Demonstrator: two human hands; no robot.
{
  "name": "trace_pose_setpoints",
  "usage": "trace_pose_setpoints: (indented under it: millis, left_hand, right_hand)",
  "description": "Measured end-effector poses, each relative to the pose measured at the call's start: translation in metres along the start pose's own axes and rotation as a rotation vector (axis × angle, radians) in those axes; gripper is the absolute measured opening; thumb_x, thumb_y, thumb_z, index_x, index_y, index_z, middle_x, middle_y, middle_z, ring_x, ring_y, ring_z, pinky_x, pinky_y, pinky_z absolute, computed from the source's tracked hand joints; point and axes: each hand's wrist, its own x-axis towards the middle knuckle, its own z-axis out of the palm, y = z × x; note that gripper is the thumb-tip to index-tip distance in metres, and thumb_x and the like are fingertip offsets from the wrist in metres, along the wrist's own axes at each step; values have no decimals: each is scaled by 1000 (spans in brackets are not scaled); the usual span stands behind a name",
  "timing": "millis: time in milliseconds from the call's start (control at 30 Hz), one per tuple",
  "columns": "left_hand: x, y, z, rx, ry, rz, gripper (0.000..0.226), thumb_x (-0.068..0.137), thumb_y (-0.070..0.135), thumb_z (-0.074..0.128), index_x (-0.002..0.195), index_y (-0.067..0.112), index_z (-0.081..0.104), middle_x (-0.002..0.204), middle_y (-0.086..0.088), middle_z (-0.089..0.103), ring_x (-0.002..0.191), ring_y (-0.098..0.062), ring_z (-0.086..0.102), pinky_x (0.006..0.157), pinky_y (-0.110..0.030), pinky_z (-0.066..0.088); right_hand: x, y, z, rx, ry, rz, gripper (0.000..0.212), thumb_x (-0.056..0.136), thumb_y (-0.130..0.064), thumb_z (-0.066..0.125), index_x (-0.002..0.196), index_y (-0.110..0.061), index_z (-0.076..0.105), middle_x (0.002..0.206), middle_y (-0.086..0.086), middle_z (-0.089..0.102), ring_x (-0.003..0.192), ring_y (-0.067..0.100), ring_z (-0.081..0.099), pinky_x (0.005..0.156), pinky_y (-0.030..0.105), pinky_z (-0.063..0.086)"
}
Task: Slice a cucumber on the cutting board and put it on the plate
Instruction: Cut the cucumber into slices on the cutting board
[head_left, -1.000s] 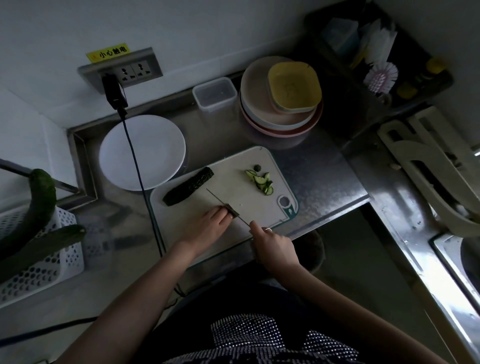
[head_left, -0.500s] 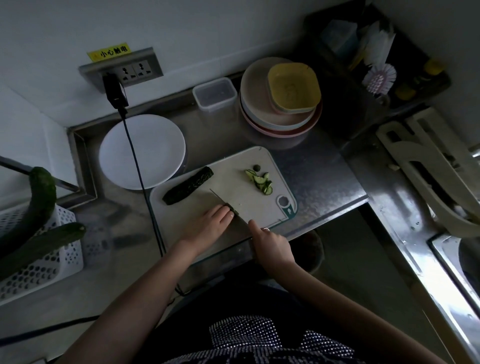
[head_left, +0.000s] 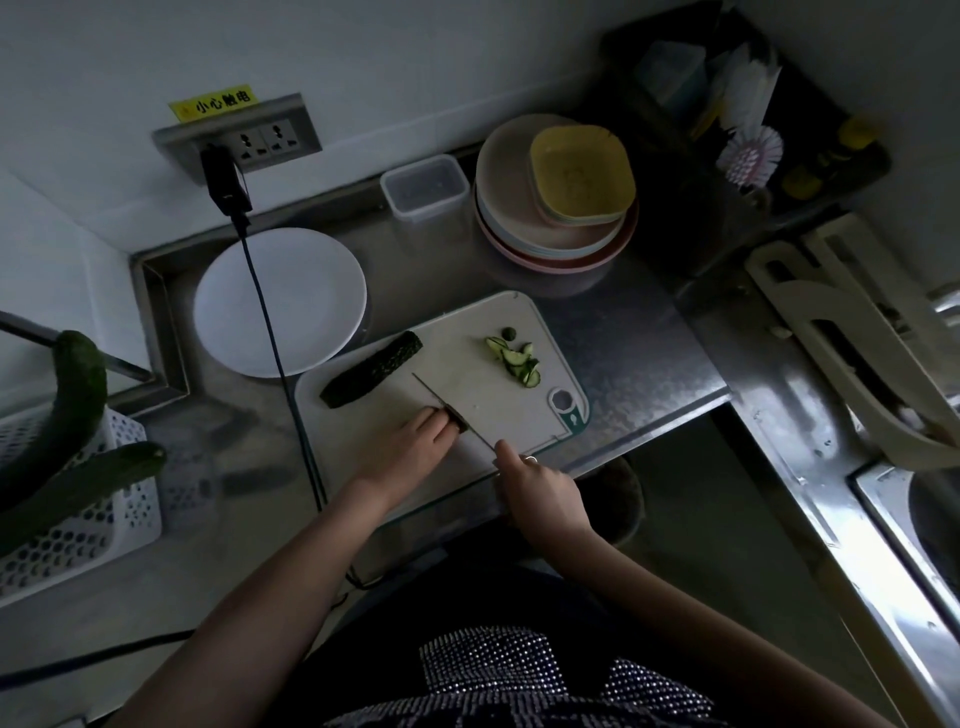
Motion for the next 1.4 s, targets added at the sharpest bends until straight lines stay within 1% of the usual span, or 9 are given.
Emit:
trace_pose_setpoints:
  millis: [133, 267, 500, 733, 933, 1133, 1200, 1300, 1400]
  left_hand:
    - [-2, -2, 4, -20, -4, -5, 36, 61, -1, 60, 97, 2, 63, 92, -13, 63, 94, -23, 45, 62, -30, 55]
    - [-2, -4, 6, -29, -31, 1, 34, 72, 4, 35, 103, 5, 50, 92, -13, 63, 94, -23, 45, 64, -29, 56]
    - [-2, -4, 7, 24, -31, 1, 35, 72, 3, 40, 95, 3, 67, 91, -12, 64, 94, -22, 45, 65, -29, 55]
    - [-2, -6, 10, -2, 4, 34, 34, 71, 5, 35, 104, 5, 45, 96, -12, 63, 97, -22, 44, 64, -28, 55]
    - [-2, -4, 14, 38, 71, 19, 32, 70, 5, 42, 102, 8, 44, 99, -10, 57, 94, -23, 44, 57, -27, 55]
    - [-3, 1, 17, 2, 69, -71, 67, 47, -6, 72, 106, 8, 45, 107, -10, 42, 92, -28, 41, 53, -32, 52]
    - [-2, 0, 20, -33, 70, -80, 68, 47, -5, 77, 107, 7, 46, 108, -11, 42, 91, -29, 41, 56, -35, 53]
    - [2, 2, 12, -49, 193, -45, 30, 77, 14, 54, 105, 7, 46, 106, -10, 41, 91, -27, 43, 68, -39, 53]
    - [14, 10, -2, -43, 282, 53, 29, 83, 24, 51, 107, 8, 51, 109, -10, 45, 97, -27, 48, 86, -40, 42]
  right_hand:
    - [0, 2, 2, 26, -11, 7, 18, 100, -25, 38, 116, -19, 33, 99, 10, 63, 84, 36, 64, 60, 35, 39]
    - [-1, 2, 1, 36, -7, 5, 17, 101, -27, 37, 115, -17, 35, 98, 10, 63, 84, 36, 64, 59, 35, 36]
    - [0, 4, 5, 7, -19, 0, 17, 98, -20, 41, 110, -22, 29, 94, 8, 62, 80, 34, 64, 56, 34, 36]
    - [4, 4, 7, -44, -76, 31, 32, 93, -12, 44, 121, -18, 31, 98, 9, 62, 83, 35, 65, 58, 37, 42]
    - [4, 4, 7, -71, -77, 42, 37, 91, -10, 45, 124, -18, 31, 99, 8, 63, 84, 35, 65, 58, 36, 42]
    - [4, 10, 0, -92, -51, 93, 41, 91, -13, 49, 126, -20, 29, 103, 6, 63, 88, 33, 66, 61, 37, 45]
    - [4, 14, -6, -100, -26, 121, 40, 92, -10, 46, 127, -21, 29, 105, 7, 62, 89, 32, 65, 65, 38, 48]
    - [3, 15, -13, -136, 3, 115, 33, 95, -12, 43, 125, -20, 32, 109, 7, 58, 93, 32, 63, 67, 40, 49]
    - [1, 17, -17, -166, 26, 107, 31, 99, -19, 41, 128, -20, 31, 114, 6, 58, 98, 31, 61, 68, 41, 52]
